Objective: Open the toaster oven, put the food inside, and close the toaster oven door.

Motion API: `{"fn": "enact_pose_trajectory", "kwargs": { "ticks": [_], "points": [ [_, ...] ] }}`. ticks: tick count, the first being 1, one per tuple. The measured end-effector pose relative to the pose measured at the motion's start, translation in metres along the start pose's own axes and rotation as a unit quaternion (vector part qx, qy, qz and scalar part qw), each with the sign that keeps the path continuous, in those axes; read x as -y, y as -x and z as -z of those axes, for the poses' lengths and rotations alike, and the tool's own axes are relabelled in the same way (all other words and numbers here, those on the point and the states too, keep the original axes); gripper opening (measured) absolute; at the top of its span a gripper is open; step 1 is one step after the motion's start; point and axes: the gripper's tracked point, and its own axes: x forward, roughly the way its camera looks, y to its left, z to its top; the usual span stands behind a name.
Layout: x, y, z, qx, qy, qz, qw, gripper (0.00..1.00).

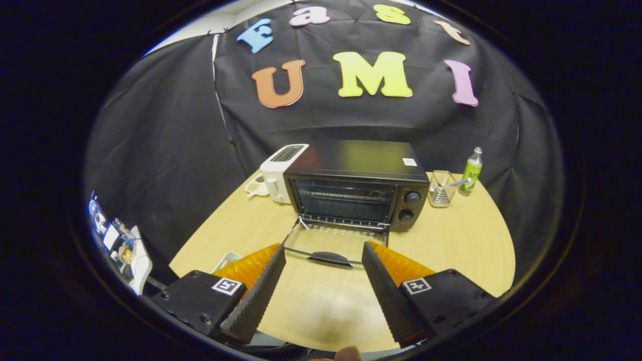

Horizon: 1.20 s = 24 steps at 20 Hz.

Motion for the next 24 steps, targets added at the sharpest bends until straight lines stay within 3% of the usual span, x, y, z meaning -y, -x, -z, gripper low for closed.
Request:
{"fn": "enact_pose_trajectory", "kwargs": {
  "ticks": [6,9,12,17,22,24],
  "points": [
    [-0.061,-0.011,0.039,-0.1,-0.062,-0.113,0.987,1.0],
    [-0.103,-0.026,0.065,-0.159,-0.119,-0.172,0.965,1.0],
    [-0.14,-0.045,0.095,-0.226,-0.178,-0.216,0.933,1.0],
    [-0.181,-0.077,0.131,-0.304,-0.248,-0.244,0.887,0.96],
    [-0.204,-0.102,0.153,-0.352,-0.269,-0.247,0.862,0.86],
    [-0.207,-0.106,0.152,-0.354,-0.274,-0.245,0.86,0.72]
  ]
}}
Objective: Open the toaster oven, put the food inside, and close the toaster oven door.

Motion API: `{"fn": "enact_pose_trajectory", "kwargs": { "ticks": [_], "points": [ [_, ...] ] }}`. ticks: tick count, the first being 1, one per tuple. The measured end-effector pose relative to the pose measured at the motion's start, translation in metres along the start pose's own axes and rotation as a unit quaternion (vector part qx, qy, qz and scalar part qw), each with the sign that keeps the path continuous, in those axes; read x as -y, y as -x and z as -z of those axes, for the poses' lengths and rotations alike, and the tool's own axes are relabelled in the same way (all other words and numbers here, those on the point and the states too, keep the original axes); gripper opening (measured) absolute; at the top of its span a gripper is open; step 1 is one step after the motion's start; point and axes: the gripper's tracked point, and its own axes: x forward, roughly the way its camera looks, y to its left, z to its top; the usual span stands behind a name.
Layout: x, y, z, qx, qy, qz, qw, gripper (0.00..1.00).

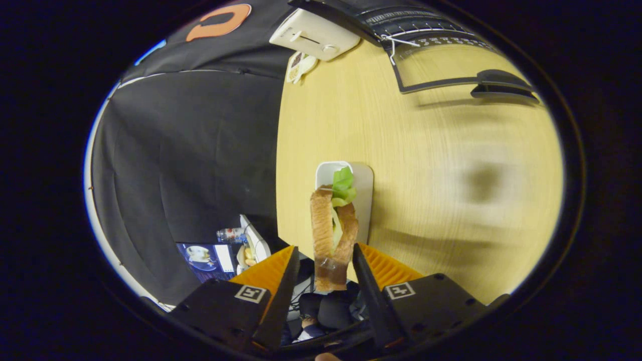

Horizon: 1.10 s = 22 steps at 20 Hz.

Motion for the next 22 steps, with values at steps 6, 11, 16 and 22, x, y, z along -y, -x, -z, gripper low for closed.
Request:
{"fn": "enact_pose_trajectory", "kwargs": {
  "ticks": [6,11,16,22],
  "points": [
    [-0.009,0.019,-0.007,0.004,0.018,0.006,1.0,0.36],
    [-0.047,0.071,-0.011,0.035,0.027,-0.032,0.999,0.32],
    [-0.06,0.149,-0.04,0.127,0.025,-0.055,0.99,0.32],
    [-0.005,0.222,-0.111,0.281,-0.054,-0.068,0.956,0.32]
  ]
}}
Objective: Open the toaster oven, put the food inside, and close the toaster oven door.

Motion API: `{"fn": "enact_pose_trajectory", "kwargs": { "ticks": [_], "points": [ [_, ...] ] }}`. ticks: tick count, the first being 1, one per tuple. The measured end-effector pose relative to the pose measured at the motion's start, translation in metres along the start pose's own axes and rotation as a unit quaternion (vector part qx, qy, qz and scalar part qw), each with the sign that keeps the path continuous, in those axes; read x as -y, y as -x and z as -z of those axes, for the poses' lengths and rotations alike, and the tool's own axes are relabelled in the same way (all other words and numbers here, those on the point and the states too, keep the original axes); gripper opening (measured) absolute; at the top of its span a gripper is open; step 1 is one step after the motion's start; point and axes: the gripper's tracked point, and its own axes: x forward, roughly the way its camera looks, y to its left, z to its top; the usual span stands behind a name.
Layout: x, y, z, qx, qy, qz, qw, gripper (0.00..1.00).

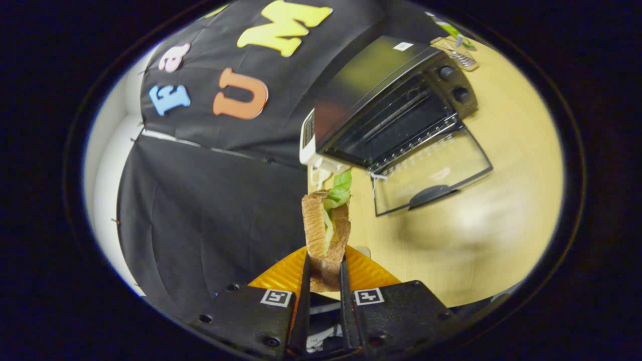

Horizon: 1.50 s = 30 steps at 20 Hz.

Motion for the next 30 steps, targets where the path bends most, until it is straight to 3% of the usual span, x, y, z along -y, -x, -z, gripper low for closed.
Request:
{"fn": "enact_pose_trajectory", "kwargs": {
  "ticks": [7,14,21,24,26,28,30],
  "points": [
    [0.056,-0.053,-0.081,0.127,-0.081,-0.033,0.988,0.32],
    [0.091,-0.108,-0.152,0.23,-0.122,-0.085,0.962,0.32],
    [0.099,-0.161,-0.18,0.279,-0.127,-0.102,0.946,0.33],
    [0.093,-0.177,-0.176,0.268,-0.102,-0.09,0.954,0.39],
    [0.086,-0.178,-0.173,0.267,-0.071,-0.078,0.958,0.47],
    [0.086,-0.185,-0.173,0.255,-0.033,-0.034,0.966,0.66],
    [0.088,-0.186,-0.168,0.244,-0.02,-0.017,0.969,0.7]
  ]
}}
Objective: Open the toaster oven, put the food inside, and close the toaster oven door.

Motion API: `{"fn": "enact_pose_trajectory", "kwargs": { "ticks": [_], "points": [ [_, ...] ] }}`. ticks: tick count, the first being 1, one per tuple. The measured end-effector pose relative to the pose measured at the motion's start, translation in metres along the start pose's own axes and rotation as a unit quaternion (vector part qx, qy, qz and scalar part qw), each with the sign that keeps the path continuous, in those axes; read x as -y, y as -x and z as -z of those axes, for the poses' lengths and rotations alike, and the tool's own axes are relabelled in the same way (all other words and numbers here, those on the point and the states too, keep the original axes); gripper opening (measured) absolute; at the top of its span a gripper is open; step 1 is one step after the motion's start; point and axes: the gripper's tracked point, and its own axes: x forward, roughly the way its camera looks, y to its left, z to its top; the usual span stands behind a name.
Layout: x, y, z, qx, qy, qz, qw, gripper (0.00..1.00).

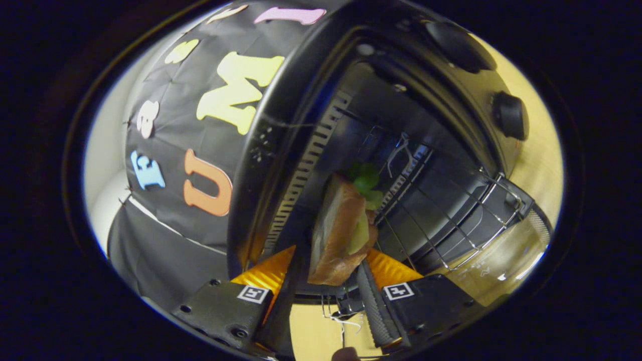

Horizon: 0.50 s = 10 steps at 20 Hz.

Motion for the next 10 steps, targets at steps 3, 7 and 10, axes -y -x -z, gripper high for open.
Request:
{"fn": "enact_pose_trajectory", "kwargs": {
  "ticks": [3,7,10],
  "points": [
    [-0.001,0.005,0.011,-0.027,0.041,0.024,0.998,0.76],
    [-0.002,0.009,0.021,-0.077,0.124,0.075,0.986,0.82],
    [0.007,0.015,0.029,-0.117,0.191,0.125,0.967,0.82]
  ]
}}
